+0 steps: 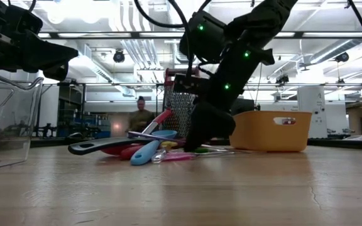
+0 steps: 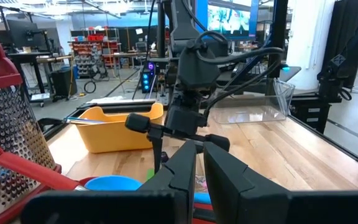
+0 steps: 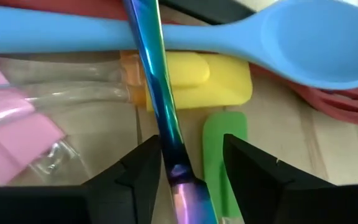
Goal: Pick & Place Kitchen Items
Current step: Put the blue table knife into the yellow bin
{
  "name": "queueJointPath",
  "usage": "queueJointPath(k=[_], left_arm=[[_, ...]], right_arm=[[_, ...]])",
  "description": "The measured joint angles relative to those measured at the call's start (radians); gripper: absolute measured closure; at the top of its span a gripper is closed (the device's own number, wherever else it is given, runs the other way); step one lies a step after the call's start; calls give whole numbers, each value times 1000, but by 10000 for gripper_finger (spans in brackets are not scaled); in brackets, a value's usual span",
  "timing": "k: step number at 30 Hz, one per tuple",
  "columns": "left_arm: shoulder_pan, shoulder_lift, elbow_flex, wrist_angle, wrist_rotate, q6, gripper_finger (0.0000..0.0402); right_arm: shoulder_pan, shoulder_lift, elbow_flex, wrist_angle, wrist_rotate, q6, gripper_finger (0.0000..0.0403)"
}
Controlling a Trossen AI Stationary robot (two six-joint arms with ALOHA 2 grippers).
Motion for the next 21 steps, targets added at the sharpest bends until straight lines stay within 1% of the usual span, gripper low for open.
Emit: queueJointPath(k=[11,18,21], left_arm=[[0,0,0,0,0,0,362],[0,0,0,0,0,0,362],[0,0,0,0,0,0,362]], right_arm=[[-3,4,0,2,-1,-18,313],[-4,0,0,2,0,-29,383],[-4,-3,0,-1,1,-27,385]])
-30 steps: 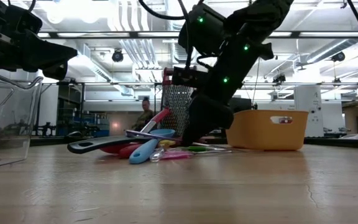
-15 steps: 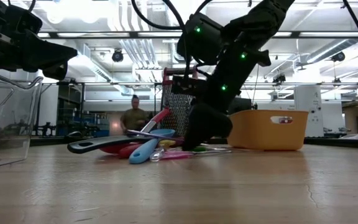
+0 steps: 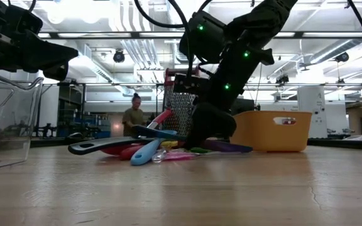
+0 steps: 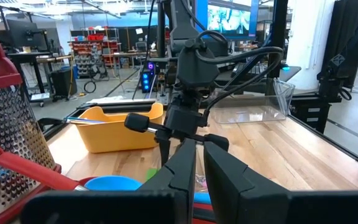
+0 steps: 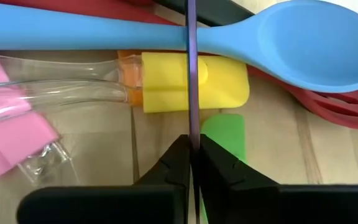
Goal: Pick & Place Kitchen Items
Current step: Put the blue table knife into the yellow bin
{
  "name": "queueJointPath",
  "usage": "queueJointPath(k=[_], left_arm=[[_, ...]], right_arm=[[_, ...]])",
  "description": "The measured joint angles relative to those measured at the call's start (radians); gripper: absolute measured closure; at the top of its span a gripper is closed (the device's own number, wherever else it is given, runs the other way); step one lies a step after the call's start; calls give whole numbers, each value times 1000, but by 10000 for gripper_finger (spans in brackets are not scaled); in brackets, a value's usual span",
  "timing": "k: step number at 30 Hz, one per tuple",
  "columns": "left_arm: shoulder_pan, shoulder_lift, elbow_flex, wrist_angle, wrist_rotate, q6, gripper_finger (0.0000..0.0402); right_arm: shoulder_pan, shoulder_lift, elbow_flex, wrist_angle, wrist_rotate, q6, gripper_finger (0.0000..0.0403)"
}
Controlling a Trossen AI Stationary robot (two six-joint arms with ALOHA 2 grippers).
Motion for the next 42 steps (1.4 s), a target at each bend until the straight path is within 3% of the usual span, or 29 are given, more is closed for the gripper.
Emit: queueJointPath(k=[11,23,30,42], left_arm=[[0,0,0,0,0,0,362],[0,0,0,0,0,0,362],[0,0,0,0,0,0,362],[0,0,0,0,0,0,362]], right_arm=[[1,-99,0,-27,40,39,388],[1,-364,-24,-238,359,253,387],[-50,-527,-174,-273,496,460,386],[-174,-570,-423,-45,495,522,385]])
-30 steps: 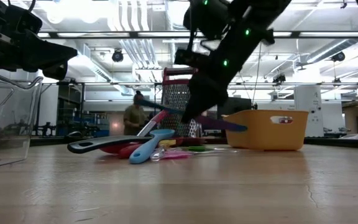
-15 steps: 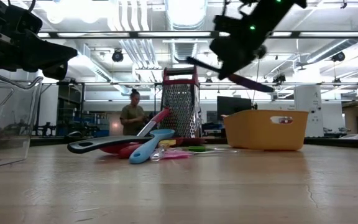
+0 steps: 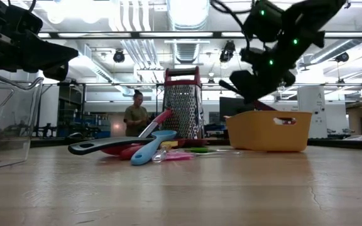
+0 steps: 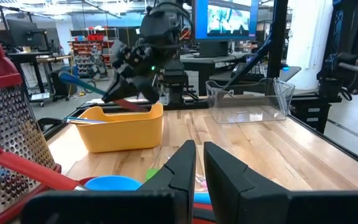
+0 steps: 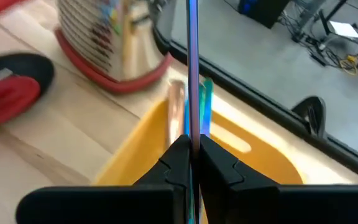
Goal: Pick & Place Kitchen Items
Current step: Put the blue table knife into the yellow bin, then put the blue serving spoon into the right transparent bin
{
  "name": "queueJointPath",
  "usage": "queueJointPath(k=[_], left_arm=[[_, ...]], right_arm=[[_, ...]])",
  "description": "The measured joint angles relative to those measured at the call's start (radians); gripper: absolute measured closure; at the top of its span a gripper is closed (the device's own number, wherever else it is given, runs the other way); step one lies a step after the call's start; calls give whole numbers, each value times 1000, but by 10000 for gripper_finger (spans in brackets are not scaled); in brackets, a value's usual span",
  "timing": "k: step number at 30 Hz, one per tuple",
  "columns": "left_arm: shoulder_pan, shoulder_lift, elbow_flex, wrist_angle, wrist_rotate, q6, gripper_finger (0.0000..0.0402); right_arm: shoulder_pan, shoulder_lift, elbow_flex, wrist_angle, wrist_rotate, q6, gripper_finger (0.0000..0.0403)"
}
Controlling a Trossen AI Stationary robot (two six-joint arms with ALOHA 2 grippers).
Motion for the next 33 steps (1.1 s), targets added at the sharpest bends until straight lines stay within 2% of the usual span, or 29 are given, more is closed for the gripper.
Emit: queueJointPath(k=[15,33], left_arm=[[0,0,0,0,0,0,362],[0,0,0,0,0,0,362]], right_arm=[[-9,9,-45,1,-2,67,380],[1,8,-20,1,-1,51,303]])
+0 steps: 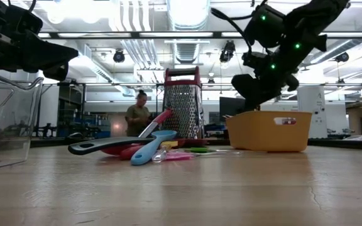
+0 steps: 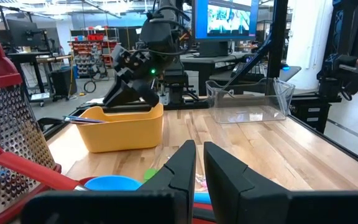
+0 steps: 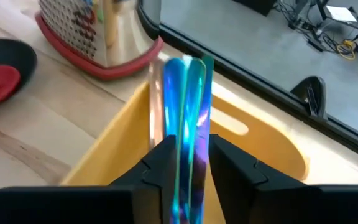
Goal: Pick & Place Kitchen Items
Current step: Put the blue serving spoon into the right transparent bin
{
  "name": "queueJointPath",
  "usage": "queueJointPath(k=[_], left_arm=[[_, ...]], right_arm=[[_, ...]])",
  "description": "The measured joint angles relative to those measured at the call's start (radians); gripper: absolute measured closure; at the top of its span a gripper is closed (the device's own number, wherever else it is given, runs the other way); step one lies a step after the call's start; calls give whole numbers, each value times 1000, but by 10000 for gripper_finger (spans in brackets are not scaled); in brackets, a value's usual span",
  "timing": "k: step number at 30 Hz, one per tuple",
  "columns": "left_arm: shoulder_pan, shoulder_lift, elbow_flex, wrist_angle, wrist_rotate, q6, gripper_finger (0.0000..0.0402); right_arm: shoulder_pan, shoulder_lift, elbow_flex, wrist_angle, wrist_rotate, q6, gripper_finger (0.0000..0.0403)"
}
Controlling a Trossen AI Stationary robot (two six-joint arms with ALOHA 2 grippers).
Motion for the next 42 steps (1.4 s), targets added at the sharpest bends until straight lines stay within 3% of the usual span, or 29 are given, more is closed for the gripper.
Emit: queueJointPath(k=[12,19,26,31,35,39,42], left_arm=[[0,0,0,0,0,0,362],[0,0,0,0,0,0,362],[0,0,0,0,0,0,362],[0,0,0,0,0,0,362],[0,0,0,0,0,0,362],[0,0,0,0,0,0,362],[0,0,0,0,0,0,362]], right_arm=[[180,-13,110,-8,-1,-224,277],[346,-14,124,-9,-3,-233,318],[484,-14,130,-4,-39,-236,388],[529,-15,111,1,-63,-255,394],[529,-28,65,87,-189,-338,395],[523,-33,-38,381,-467,-504,395],[522,-43,-119,610,-552,-580,394]])
